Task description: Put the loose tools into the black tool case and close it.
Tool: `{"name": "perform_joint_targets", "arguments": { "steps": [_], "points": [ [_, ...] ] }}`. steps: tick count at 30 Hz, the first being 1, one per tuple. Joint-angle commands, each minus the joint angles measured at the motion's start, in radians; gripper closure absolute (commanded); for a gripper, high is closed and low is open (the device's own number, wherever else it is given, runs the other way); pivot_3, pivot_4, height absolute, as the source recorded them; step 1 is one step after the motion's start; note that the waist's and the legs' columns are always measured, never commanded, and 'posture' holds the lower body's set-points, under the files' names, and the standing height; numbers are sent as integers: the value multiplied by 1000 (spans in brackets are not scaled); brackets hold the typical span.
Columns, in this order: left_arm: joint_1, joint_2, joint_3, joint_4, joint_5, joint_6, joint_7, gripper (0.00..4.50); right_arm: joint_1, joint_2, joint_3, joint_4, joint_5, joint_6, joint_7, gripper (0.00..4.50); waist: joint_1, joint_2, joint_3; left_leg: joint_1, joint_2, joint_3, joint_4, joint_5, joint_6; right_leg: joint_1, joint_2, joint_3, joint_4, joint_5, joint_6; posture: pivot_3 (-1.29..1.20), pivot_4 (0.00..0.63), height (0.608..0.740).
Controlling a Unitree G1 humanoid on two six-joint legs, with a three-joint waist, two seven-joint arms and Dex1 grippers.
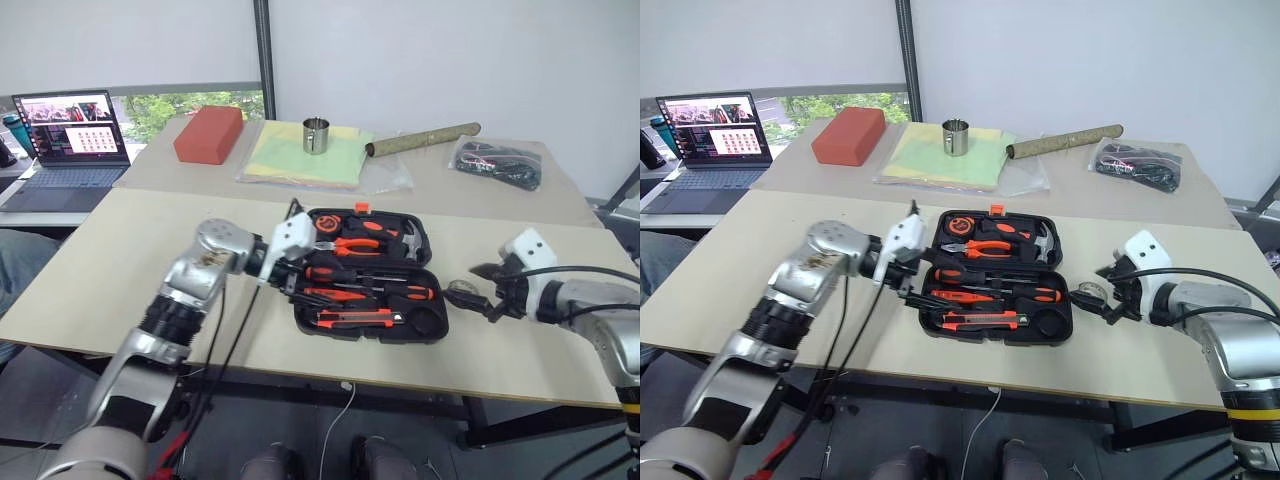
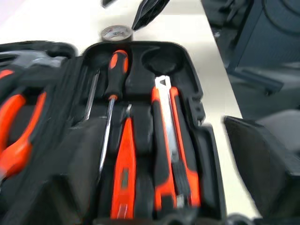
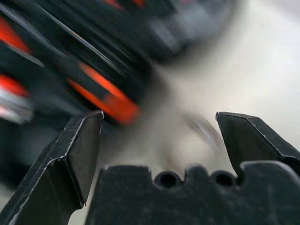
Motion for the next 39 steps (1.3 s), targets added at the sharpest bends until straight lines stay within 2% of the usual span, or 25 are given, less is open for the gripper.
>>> {"name": "perform_joint_targets", "arguments": {
  "steps": [1, 4, 8, 15, 23, 25, 29, 34, 39],
  "points": [
    [-35, -40, -33, 56, 40, -67, 9, 1900, 54, -16, -110, -161, 136, 59, 47, 0, 0, 0, 0, 0, 0, 0, 0, 0, 0, 0, 0, 0, -1, 2, -3, 0, 150, 740],
    [-43, -79, -75, 103, 78, -114, 1, 2924, 120, -18, -165, -291, 240, 86, 73, 731, 0, 0, 0, 0, 0, 0, 0, -1, 1, 0, 0, 0, -1, 3, -5, 0, 150, 740],
    [-64, -113, -90, 157, 104, -147, 2, 4464, 161, -15, -192, -384, 311, 112, 39, 2102, 0, 0, 0, -1, 0, -1, 0, -1, 2, 0, -3, 0, -2, 3, -3, 0, 150, 740],
    [-110, -188, -134, 297, 208, -239, 67, 4500, 197, -4, -183, -449, 316, 121, -67, 4477, 2, 0, 0, -1, -1, -1, 0, -2, 4, 0, -8, -2, -2, 2, 2, 0, 150, 740],
    [-63, -185, -237, 368, 324, -416, 48, 4500, 220, -15, -168, -450, 303, 106, -111, 4477, 2, -1, 0, -1, -2, -1, 1, -4, 7, 1, -10, -2, -3, 5, -2, 0, 150, 740],
    [-68, -190, -225, 383, 326, -410, 60, 4500, 225, -16, -164, -450, 294, 102, -115, 4477, 2, -1, 0, 0, -2, -1, 1, -4, 7, 2, -10, -2, -3, 2, 3, 0, 150, 740],
    [-98, -193, -189, 411, 308, -403, 61, 4500, 233, -12, -166, -453, 291, 98, -120, 4477, 4, -1, 0, 1, -2, -1, 1, -4, 8, 3, -10, -2, -3, 2, 4, 0, 150, 740],
    [-186, -201, -58, 357, 150, -220, -37, 4500, 236, -10, -165, -445, 285, 92, -119, 4477, -2, -1, 0, 0, -2, -1, 1, -5, 9, 2, -9, -2, -2, 3, 5, 0, 150, 740],
    [-172, -202, -87, 362, 193, -230, -37, 4500, 229, 1, -139, -432, 267, 80, -125, 4477, -1, -1, 0, -3, -2, -1, 1, -4, 8, -1, -7, -2, -2, 3, 4, 0, 150, 740]
  ]
}}
